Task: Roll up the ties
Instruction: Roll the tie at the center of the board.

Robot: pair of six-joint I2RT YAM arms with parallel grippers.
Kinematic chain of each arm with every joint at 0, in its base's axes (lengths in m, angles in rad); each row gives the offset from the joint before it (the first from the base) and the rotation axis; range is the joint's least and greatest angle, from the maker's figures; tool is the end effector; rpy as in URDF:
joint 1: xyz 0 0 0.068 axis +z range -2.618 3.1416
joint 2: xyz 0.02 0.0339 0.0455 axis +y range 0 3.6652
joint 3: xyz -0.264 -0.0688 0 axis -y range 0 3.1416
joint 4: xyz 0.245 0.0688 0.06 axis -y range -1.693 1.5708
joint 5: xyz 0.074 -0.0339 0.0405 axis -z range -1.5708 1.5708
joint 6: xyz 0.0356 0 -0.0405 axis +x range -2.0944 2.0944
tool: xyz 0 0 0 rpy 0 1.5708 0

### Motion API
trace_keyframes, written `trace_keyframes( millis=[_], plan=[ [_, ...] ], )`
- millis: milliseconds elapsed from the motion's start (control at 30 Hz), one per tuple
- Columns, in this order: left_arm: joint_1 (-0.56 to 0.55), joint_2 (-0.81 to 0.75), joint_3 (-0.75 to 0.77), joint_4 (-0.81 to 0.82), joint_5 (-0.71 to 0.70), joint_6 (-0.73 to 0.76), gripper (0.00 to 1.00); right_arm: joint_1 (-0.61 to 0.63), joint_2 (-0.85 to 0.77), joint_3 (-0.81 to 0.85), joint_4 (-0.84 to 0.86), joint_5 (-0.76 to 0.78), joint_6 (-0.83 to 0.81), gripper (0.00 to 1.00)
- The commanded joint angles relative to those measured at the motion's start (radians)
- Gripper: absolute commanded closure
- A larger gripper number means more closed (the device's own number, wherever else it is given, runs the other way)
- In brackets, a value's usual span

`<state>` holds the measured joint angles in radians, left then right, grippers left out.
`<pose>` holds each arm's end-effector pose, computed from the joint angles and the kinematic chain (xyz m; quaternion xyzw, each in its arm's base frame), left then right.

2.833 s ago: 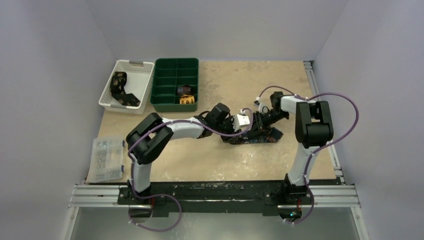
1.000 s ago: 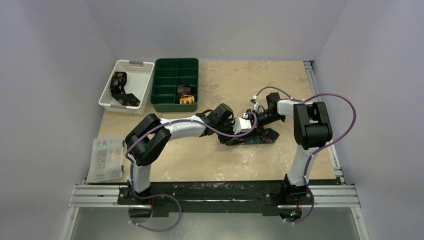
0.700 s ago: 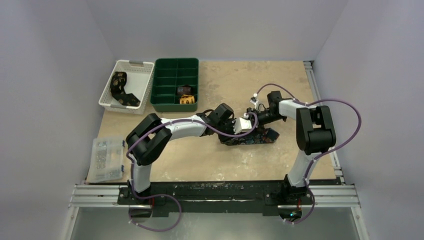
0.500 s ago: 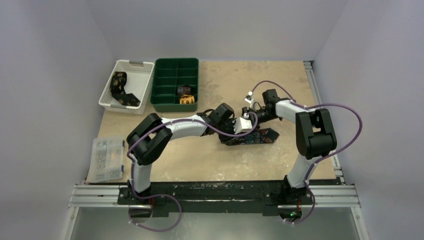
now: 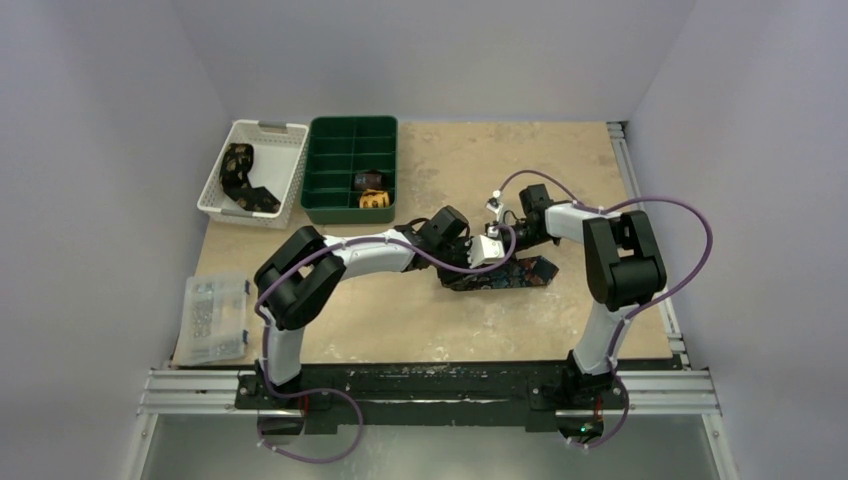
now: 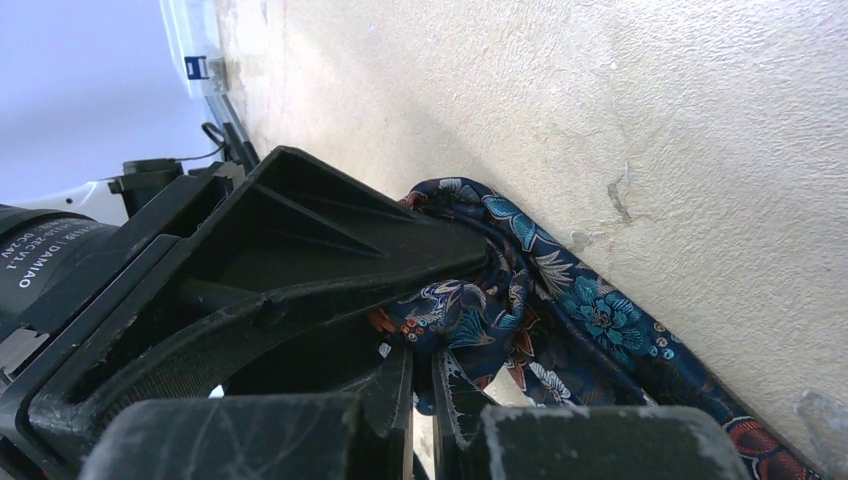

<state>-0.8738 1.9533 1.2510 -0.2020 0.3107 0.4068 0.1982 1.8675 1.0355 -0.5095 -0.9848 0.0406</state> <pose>0.2555 -0.3221 0.1612 0.5984 0.7184 -0.2170 0.2806 0.3156 0.0936 0.1340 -0.1228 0.8684 0.4783 0.0441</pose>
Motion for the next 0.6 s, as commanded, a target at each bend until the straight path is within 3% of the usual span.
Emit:
trace_keyframes(
  millis=[0, 133, 267, 567],
  plan=[
    [0.005, 0.042, -0.031, -0.056, -0.026, 0.011, 0.61, 0.003, 0.022, 0.017, -0.021, 0.086, -0.060, 1.00],
    [0.010, 0.009, -0.061, 0.004, -0.004, -0.010, 0.57, -0.009, 0.012, 0.007, -0.022, 0.098, -0.079, 1.00],
    [0.030, -0.059, -0.124, 0.123, 0.074, -0.049, 0.37, -0.013, 0.013, 0.001, -0.025, 0.110, -0.082, 1.00],
    [0.052, -0.076, -0.203, 0.411, 0.140, -0.133, 0.35, -0.033, 0.012, -0.002, -0.046, 0.173, -0.097, 1.00]
  ],
)
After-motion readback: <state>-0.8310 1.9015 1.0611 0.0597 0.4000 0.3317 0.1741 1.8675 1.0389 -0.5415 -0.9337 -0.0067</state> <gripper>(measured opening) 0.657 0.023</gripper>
